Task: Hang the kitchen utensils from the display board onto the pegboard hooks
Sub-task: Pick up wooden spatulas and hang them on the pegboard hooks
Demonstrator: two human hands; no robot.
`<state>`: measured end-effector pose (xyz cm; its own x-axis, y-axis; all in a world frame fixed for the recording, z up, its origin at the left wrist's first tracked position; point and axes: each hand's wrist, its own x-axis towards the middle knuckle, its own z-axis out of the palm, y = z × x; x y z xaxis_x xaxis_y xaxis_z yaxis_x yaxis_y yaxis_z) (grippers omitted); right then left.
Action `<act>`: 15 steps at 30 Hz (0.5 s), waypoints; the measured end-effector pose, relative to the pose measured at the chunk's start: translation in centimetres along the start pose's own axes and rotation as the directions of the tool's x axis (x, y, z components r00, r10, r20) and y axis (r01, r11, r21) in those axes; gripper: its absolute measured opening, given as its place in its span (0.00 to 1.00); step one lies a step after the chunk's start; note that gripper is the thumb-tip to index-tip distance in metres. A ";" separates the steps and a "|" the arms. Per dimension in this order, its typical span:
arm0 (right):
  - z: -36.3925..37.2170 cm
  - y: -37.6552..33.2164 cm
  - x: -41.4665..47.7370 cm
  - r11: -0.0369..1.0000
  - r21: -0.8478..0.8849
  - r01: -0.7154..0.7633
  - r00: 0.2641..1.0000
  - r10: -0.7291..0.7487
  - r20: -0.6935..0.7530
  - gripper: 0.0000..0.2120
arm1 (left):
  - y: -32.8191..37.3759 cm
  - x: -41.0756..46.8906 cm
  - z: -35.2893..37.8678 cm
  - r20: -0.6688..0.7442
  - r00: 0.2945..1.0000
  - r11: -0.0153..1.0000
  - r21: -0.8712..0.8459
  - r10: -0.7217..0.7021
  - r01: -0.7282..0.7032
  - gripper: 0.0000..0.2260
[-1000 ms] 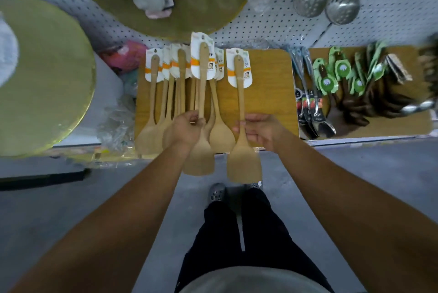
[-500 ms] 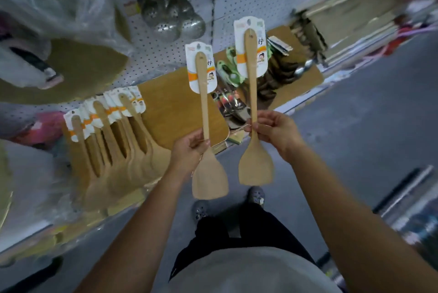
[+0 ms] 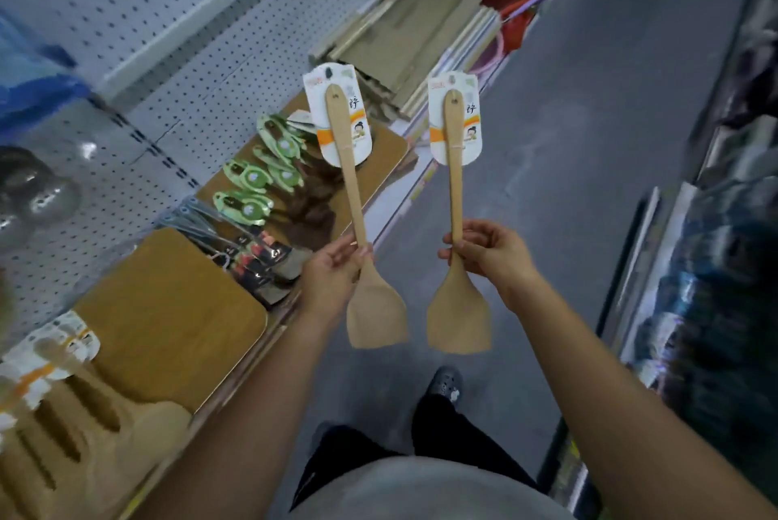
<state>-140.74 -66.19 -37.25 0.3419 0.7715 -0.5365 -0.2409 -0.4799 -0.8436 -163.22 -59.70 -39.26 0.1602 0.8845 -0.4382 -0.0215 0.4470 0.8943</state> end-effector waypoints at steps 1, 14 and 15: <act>-1.9 -0.6 0.4 1.000 0.007 0.005 1.000 -0.005 -0.008 0.08 | 0.2 0.5 2.2 0.025 1.000 1.000 0.019 0.004 -0.005 0.14; -16.2 -6.0 9.1 0.997 0.076 -0.002 0.993 0.012 -0.121 0.09 | 2.8 10.2 19.4 0.164 0.986 0.993 0.116 -0.010 -0.009 0.16; -16.7 -6.6 10.3 0.997 0.077 -0.006 0.992 0.015 -0.122 0.10 | 3.2 11.3 20.4 0.161 0.987 0.993 0.117 -0.011 -0.008 0.16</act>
<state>-120.43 -62.03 -37.56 0.4461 0.7078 -0.5477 -0.3118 -0.4507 -0.8365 -141.35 -51.01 -39.51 0.3168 0.8465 -0.4279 0.0927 0.4213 0.9022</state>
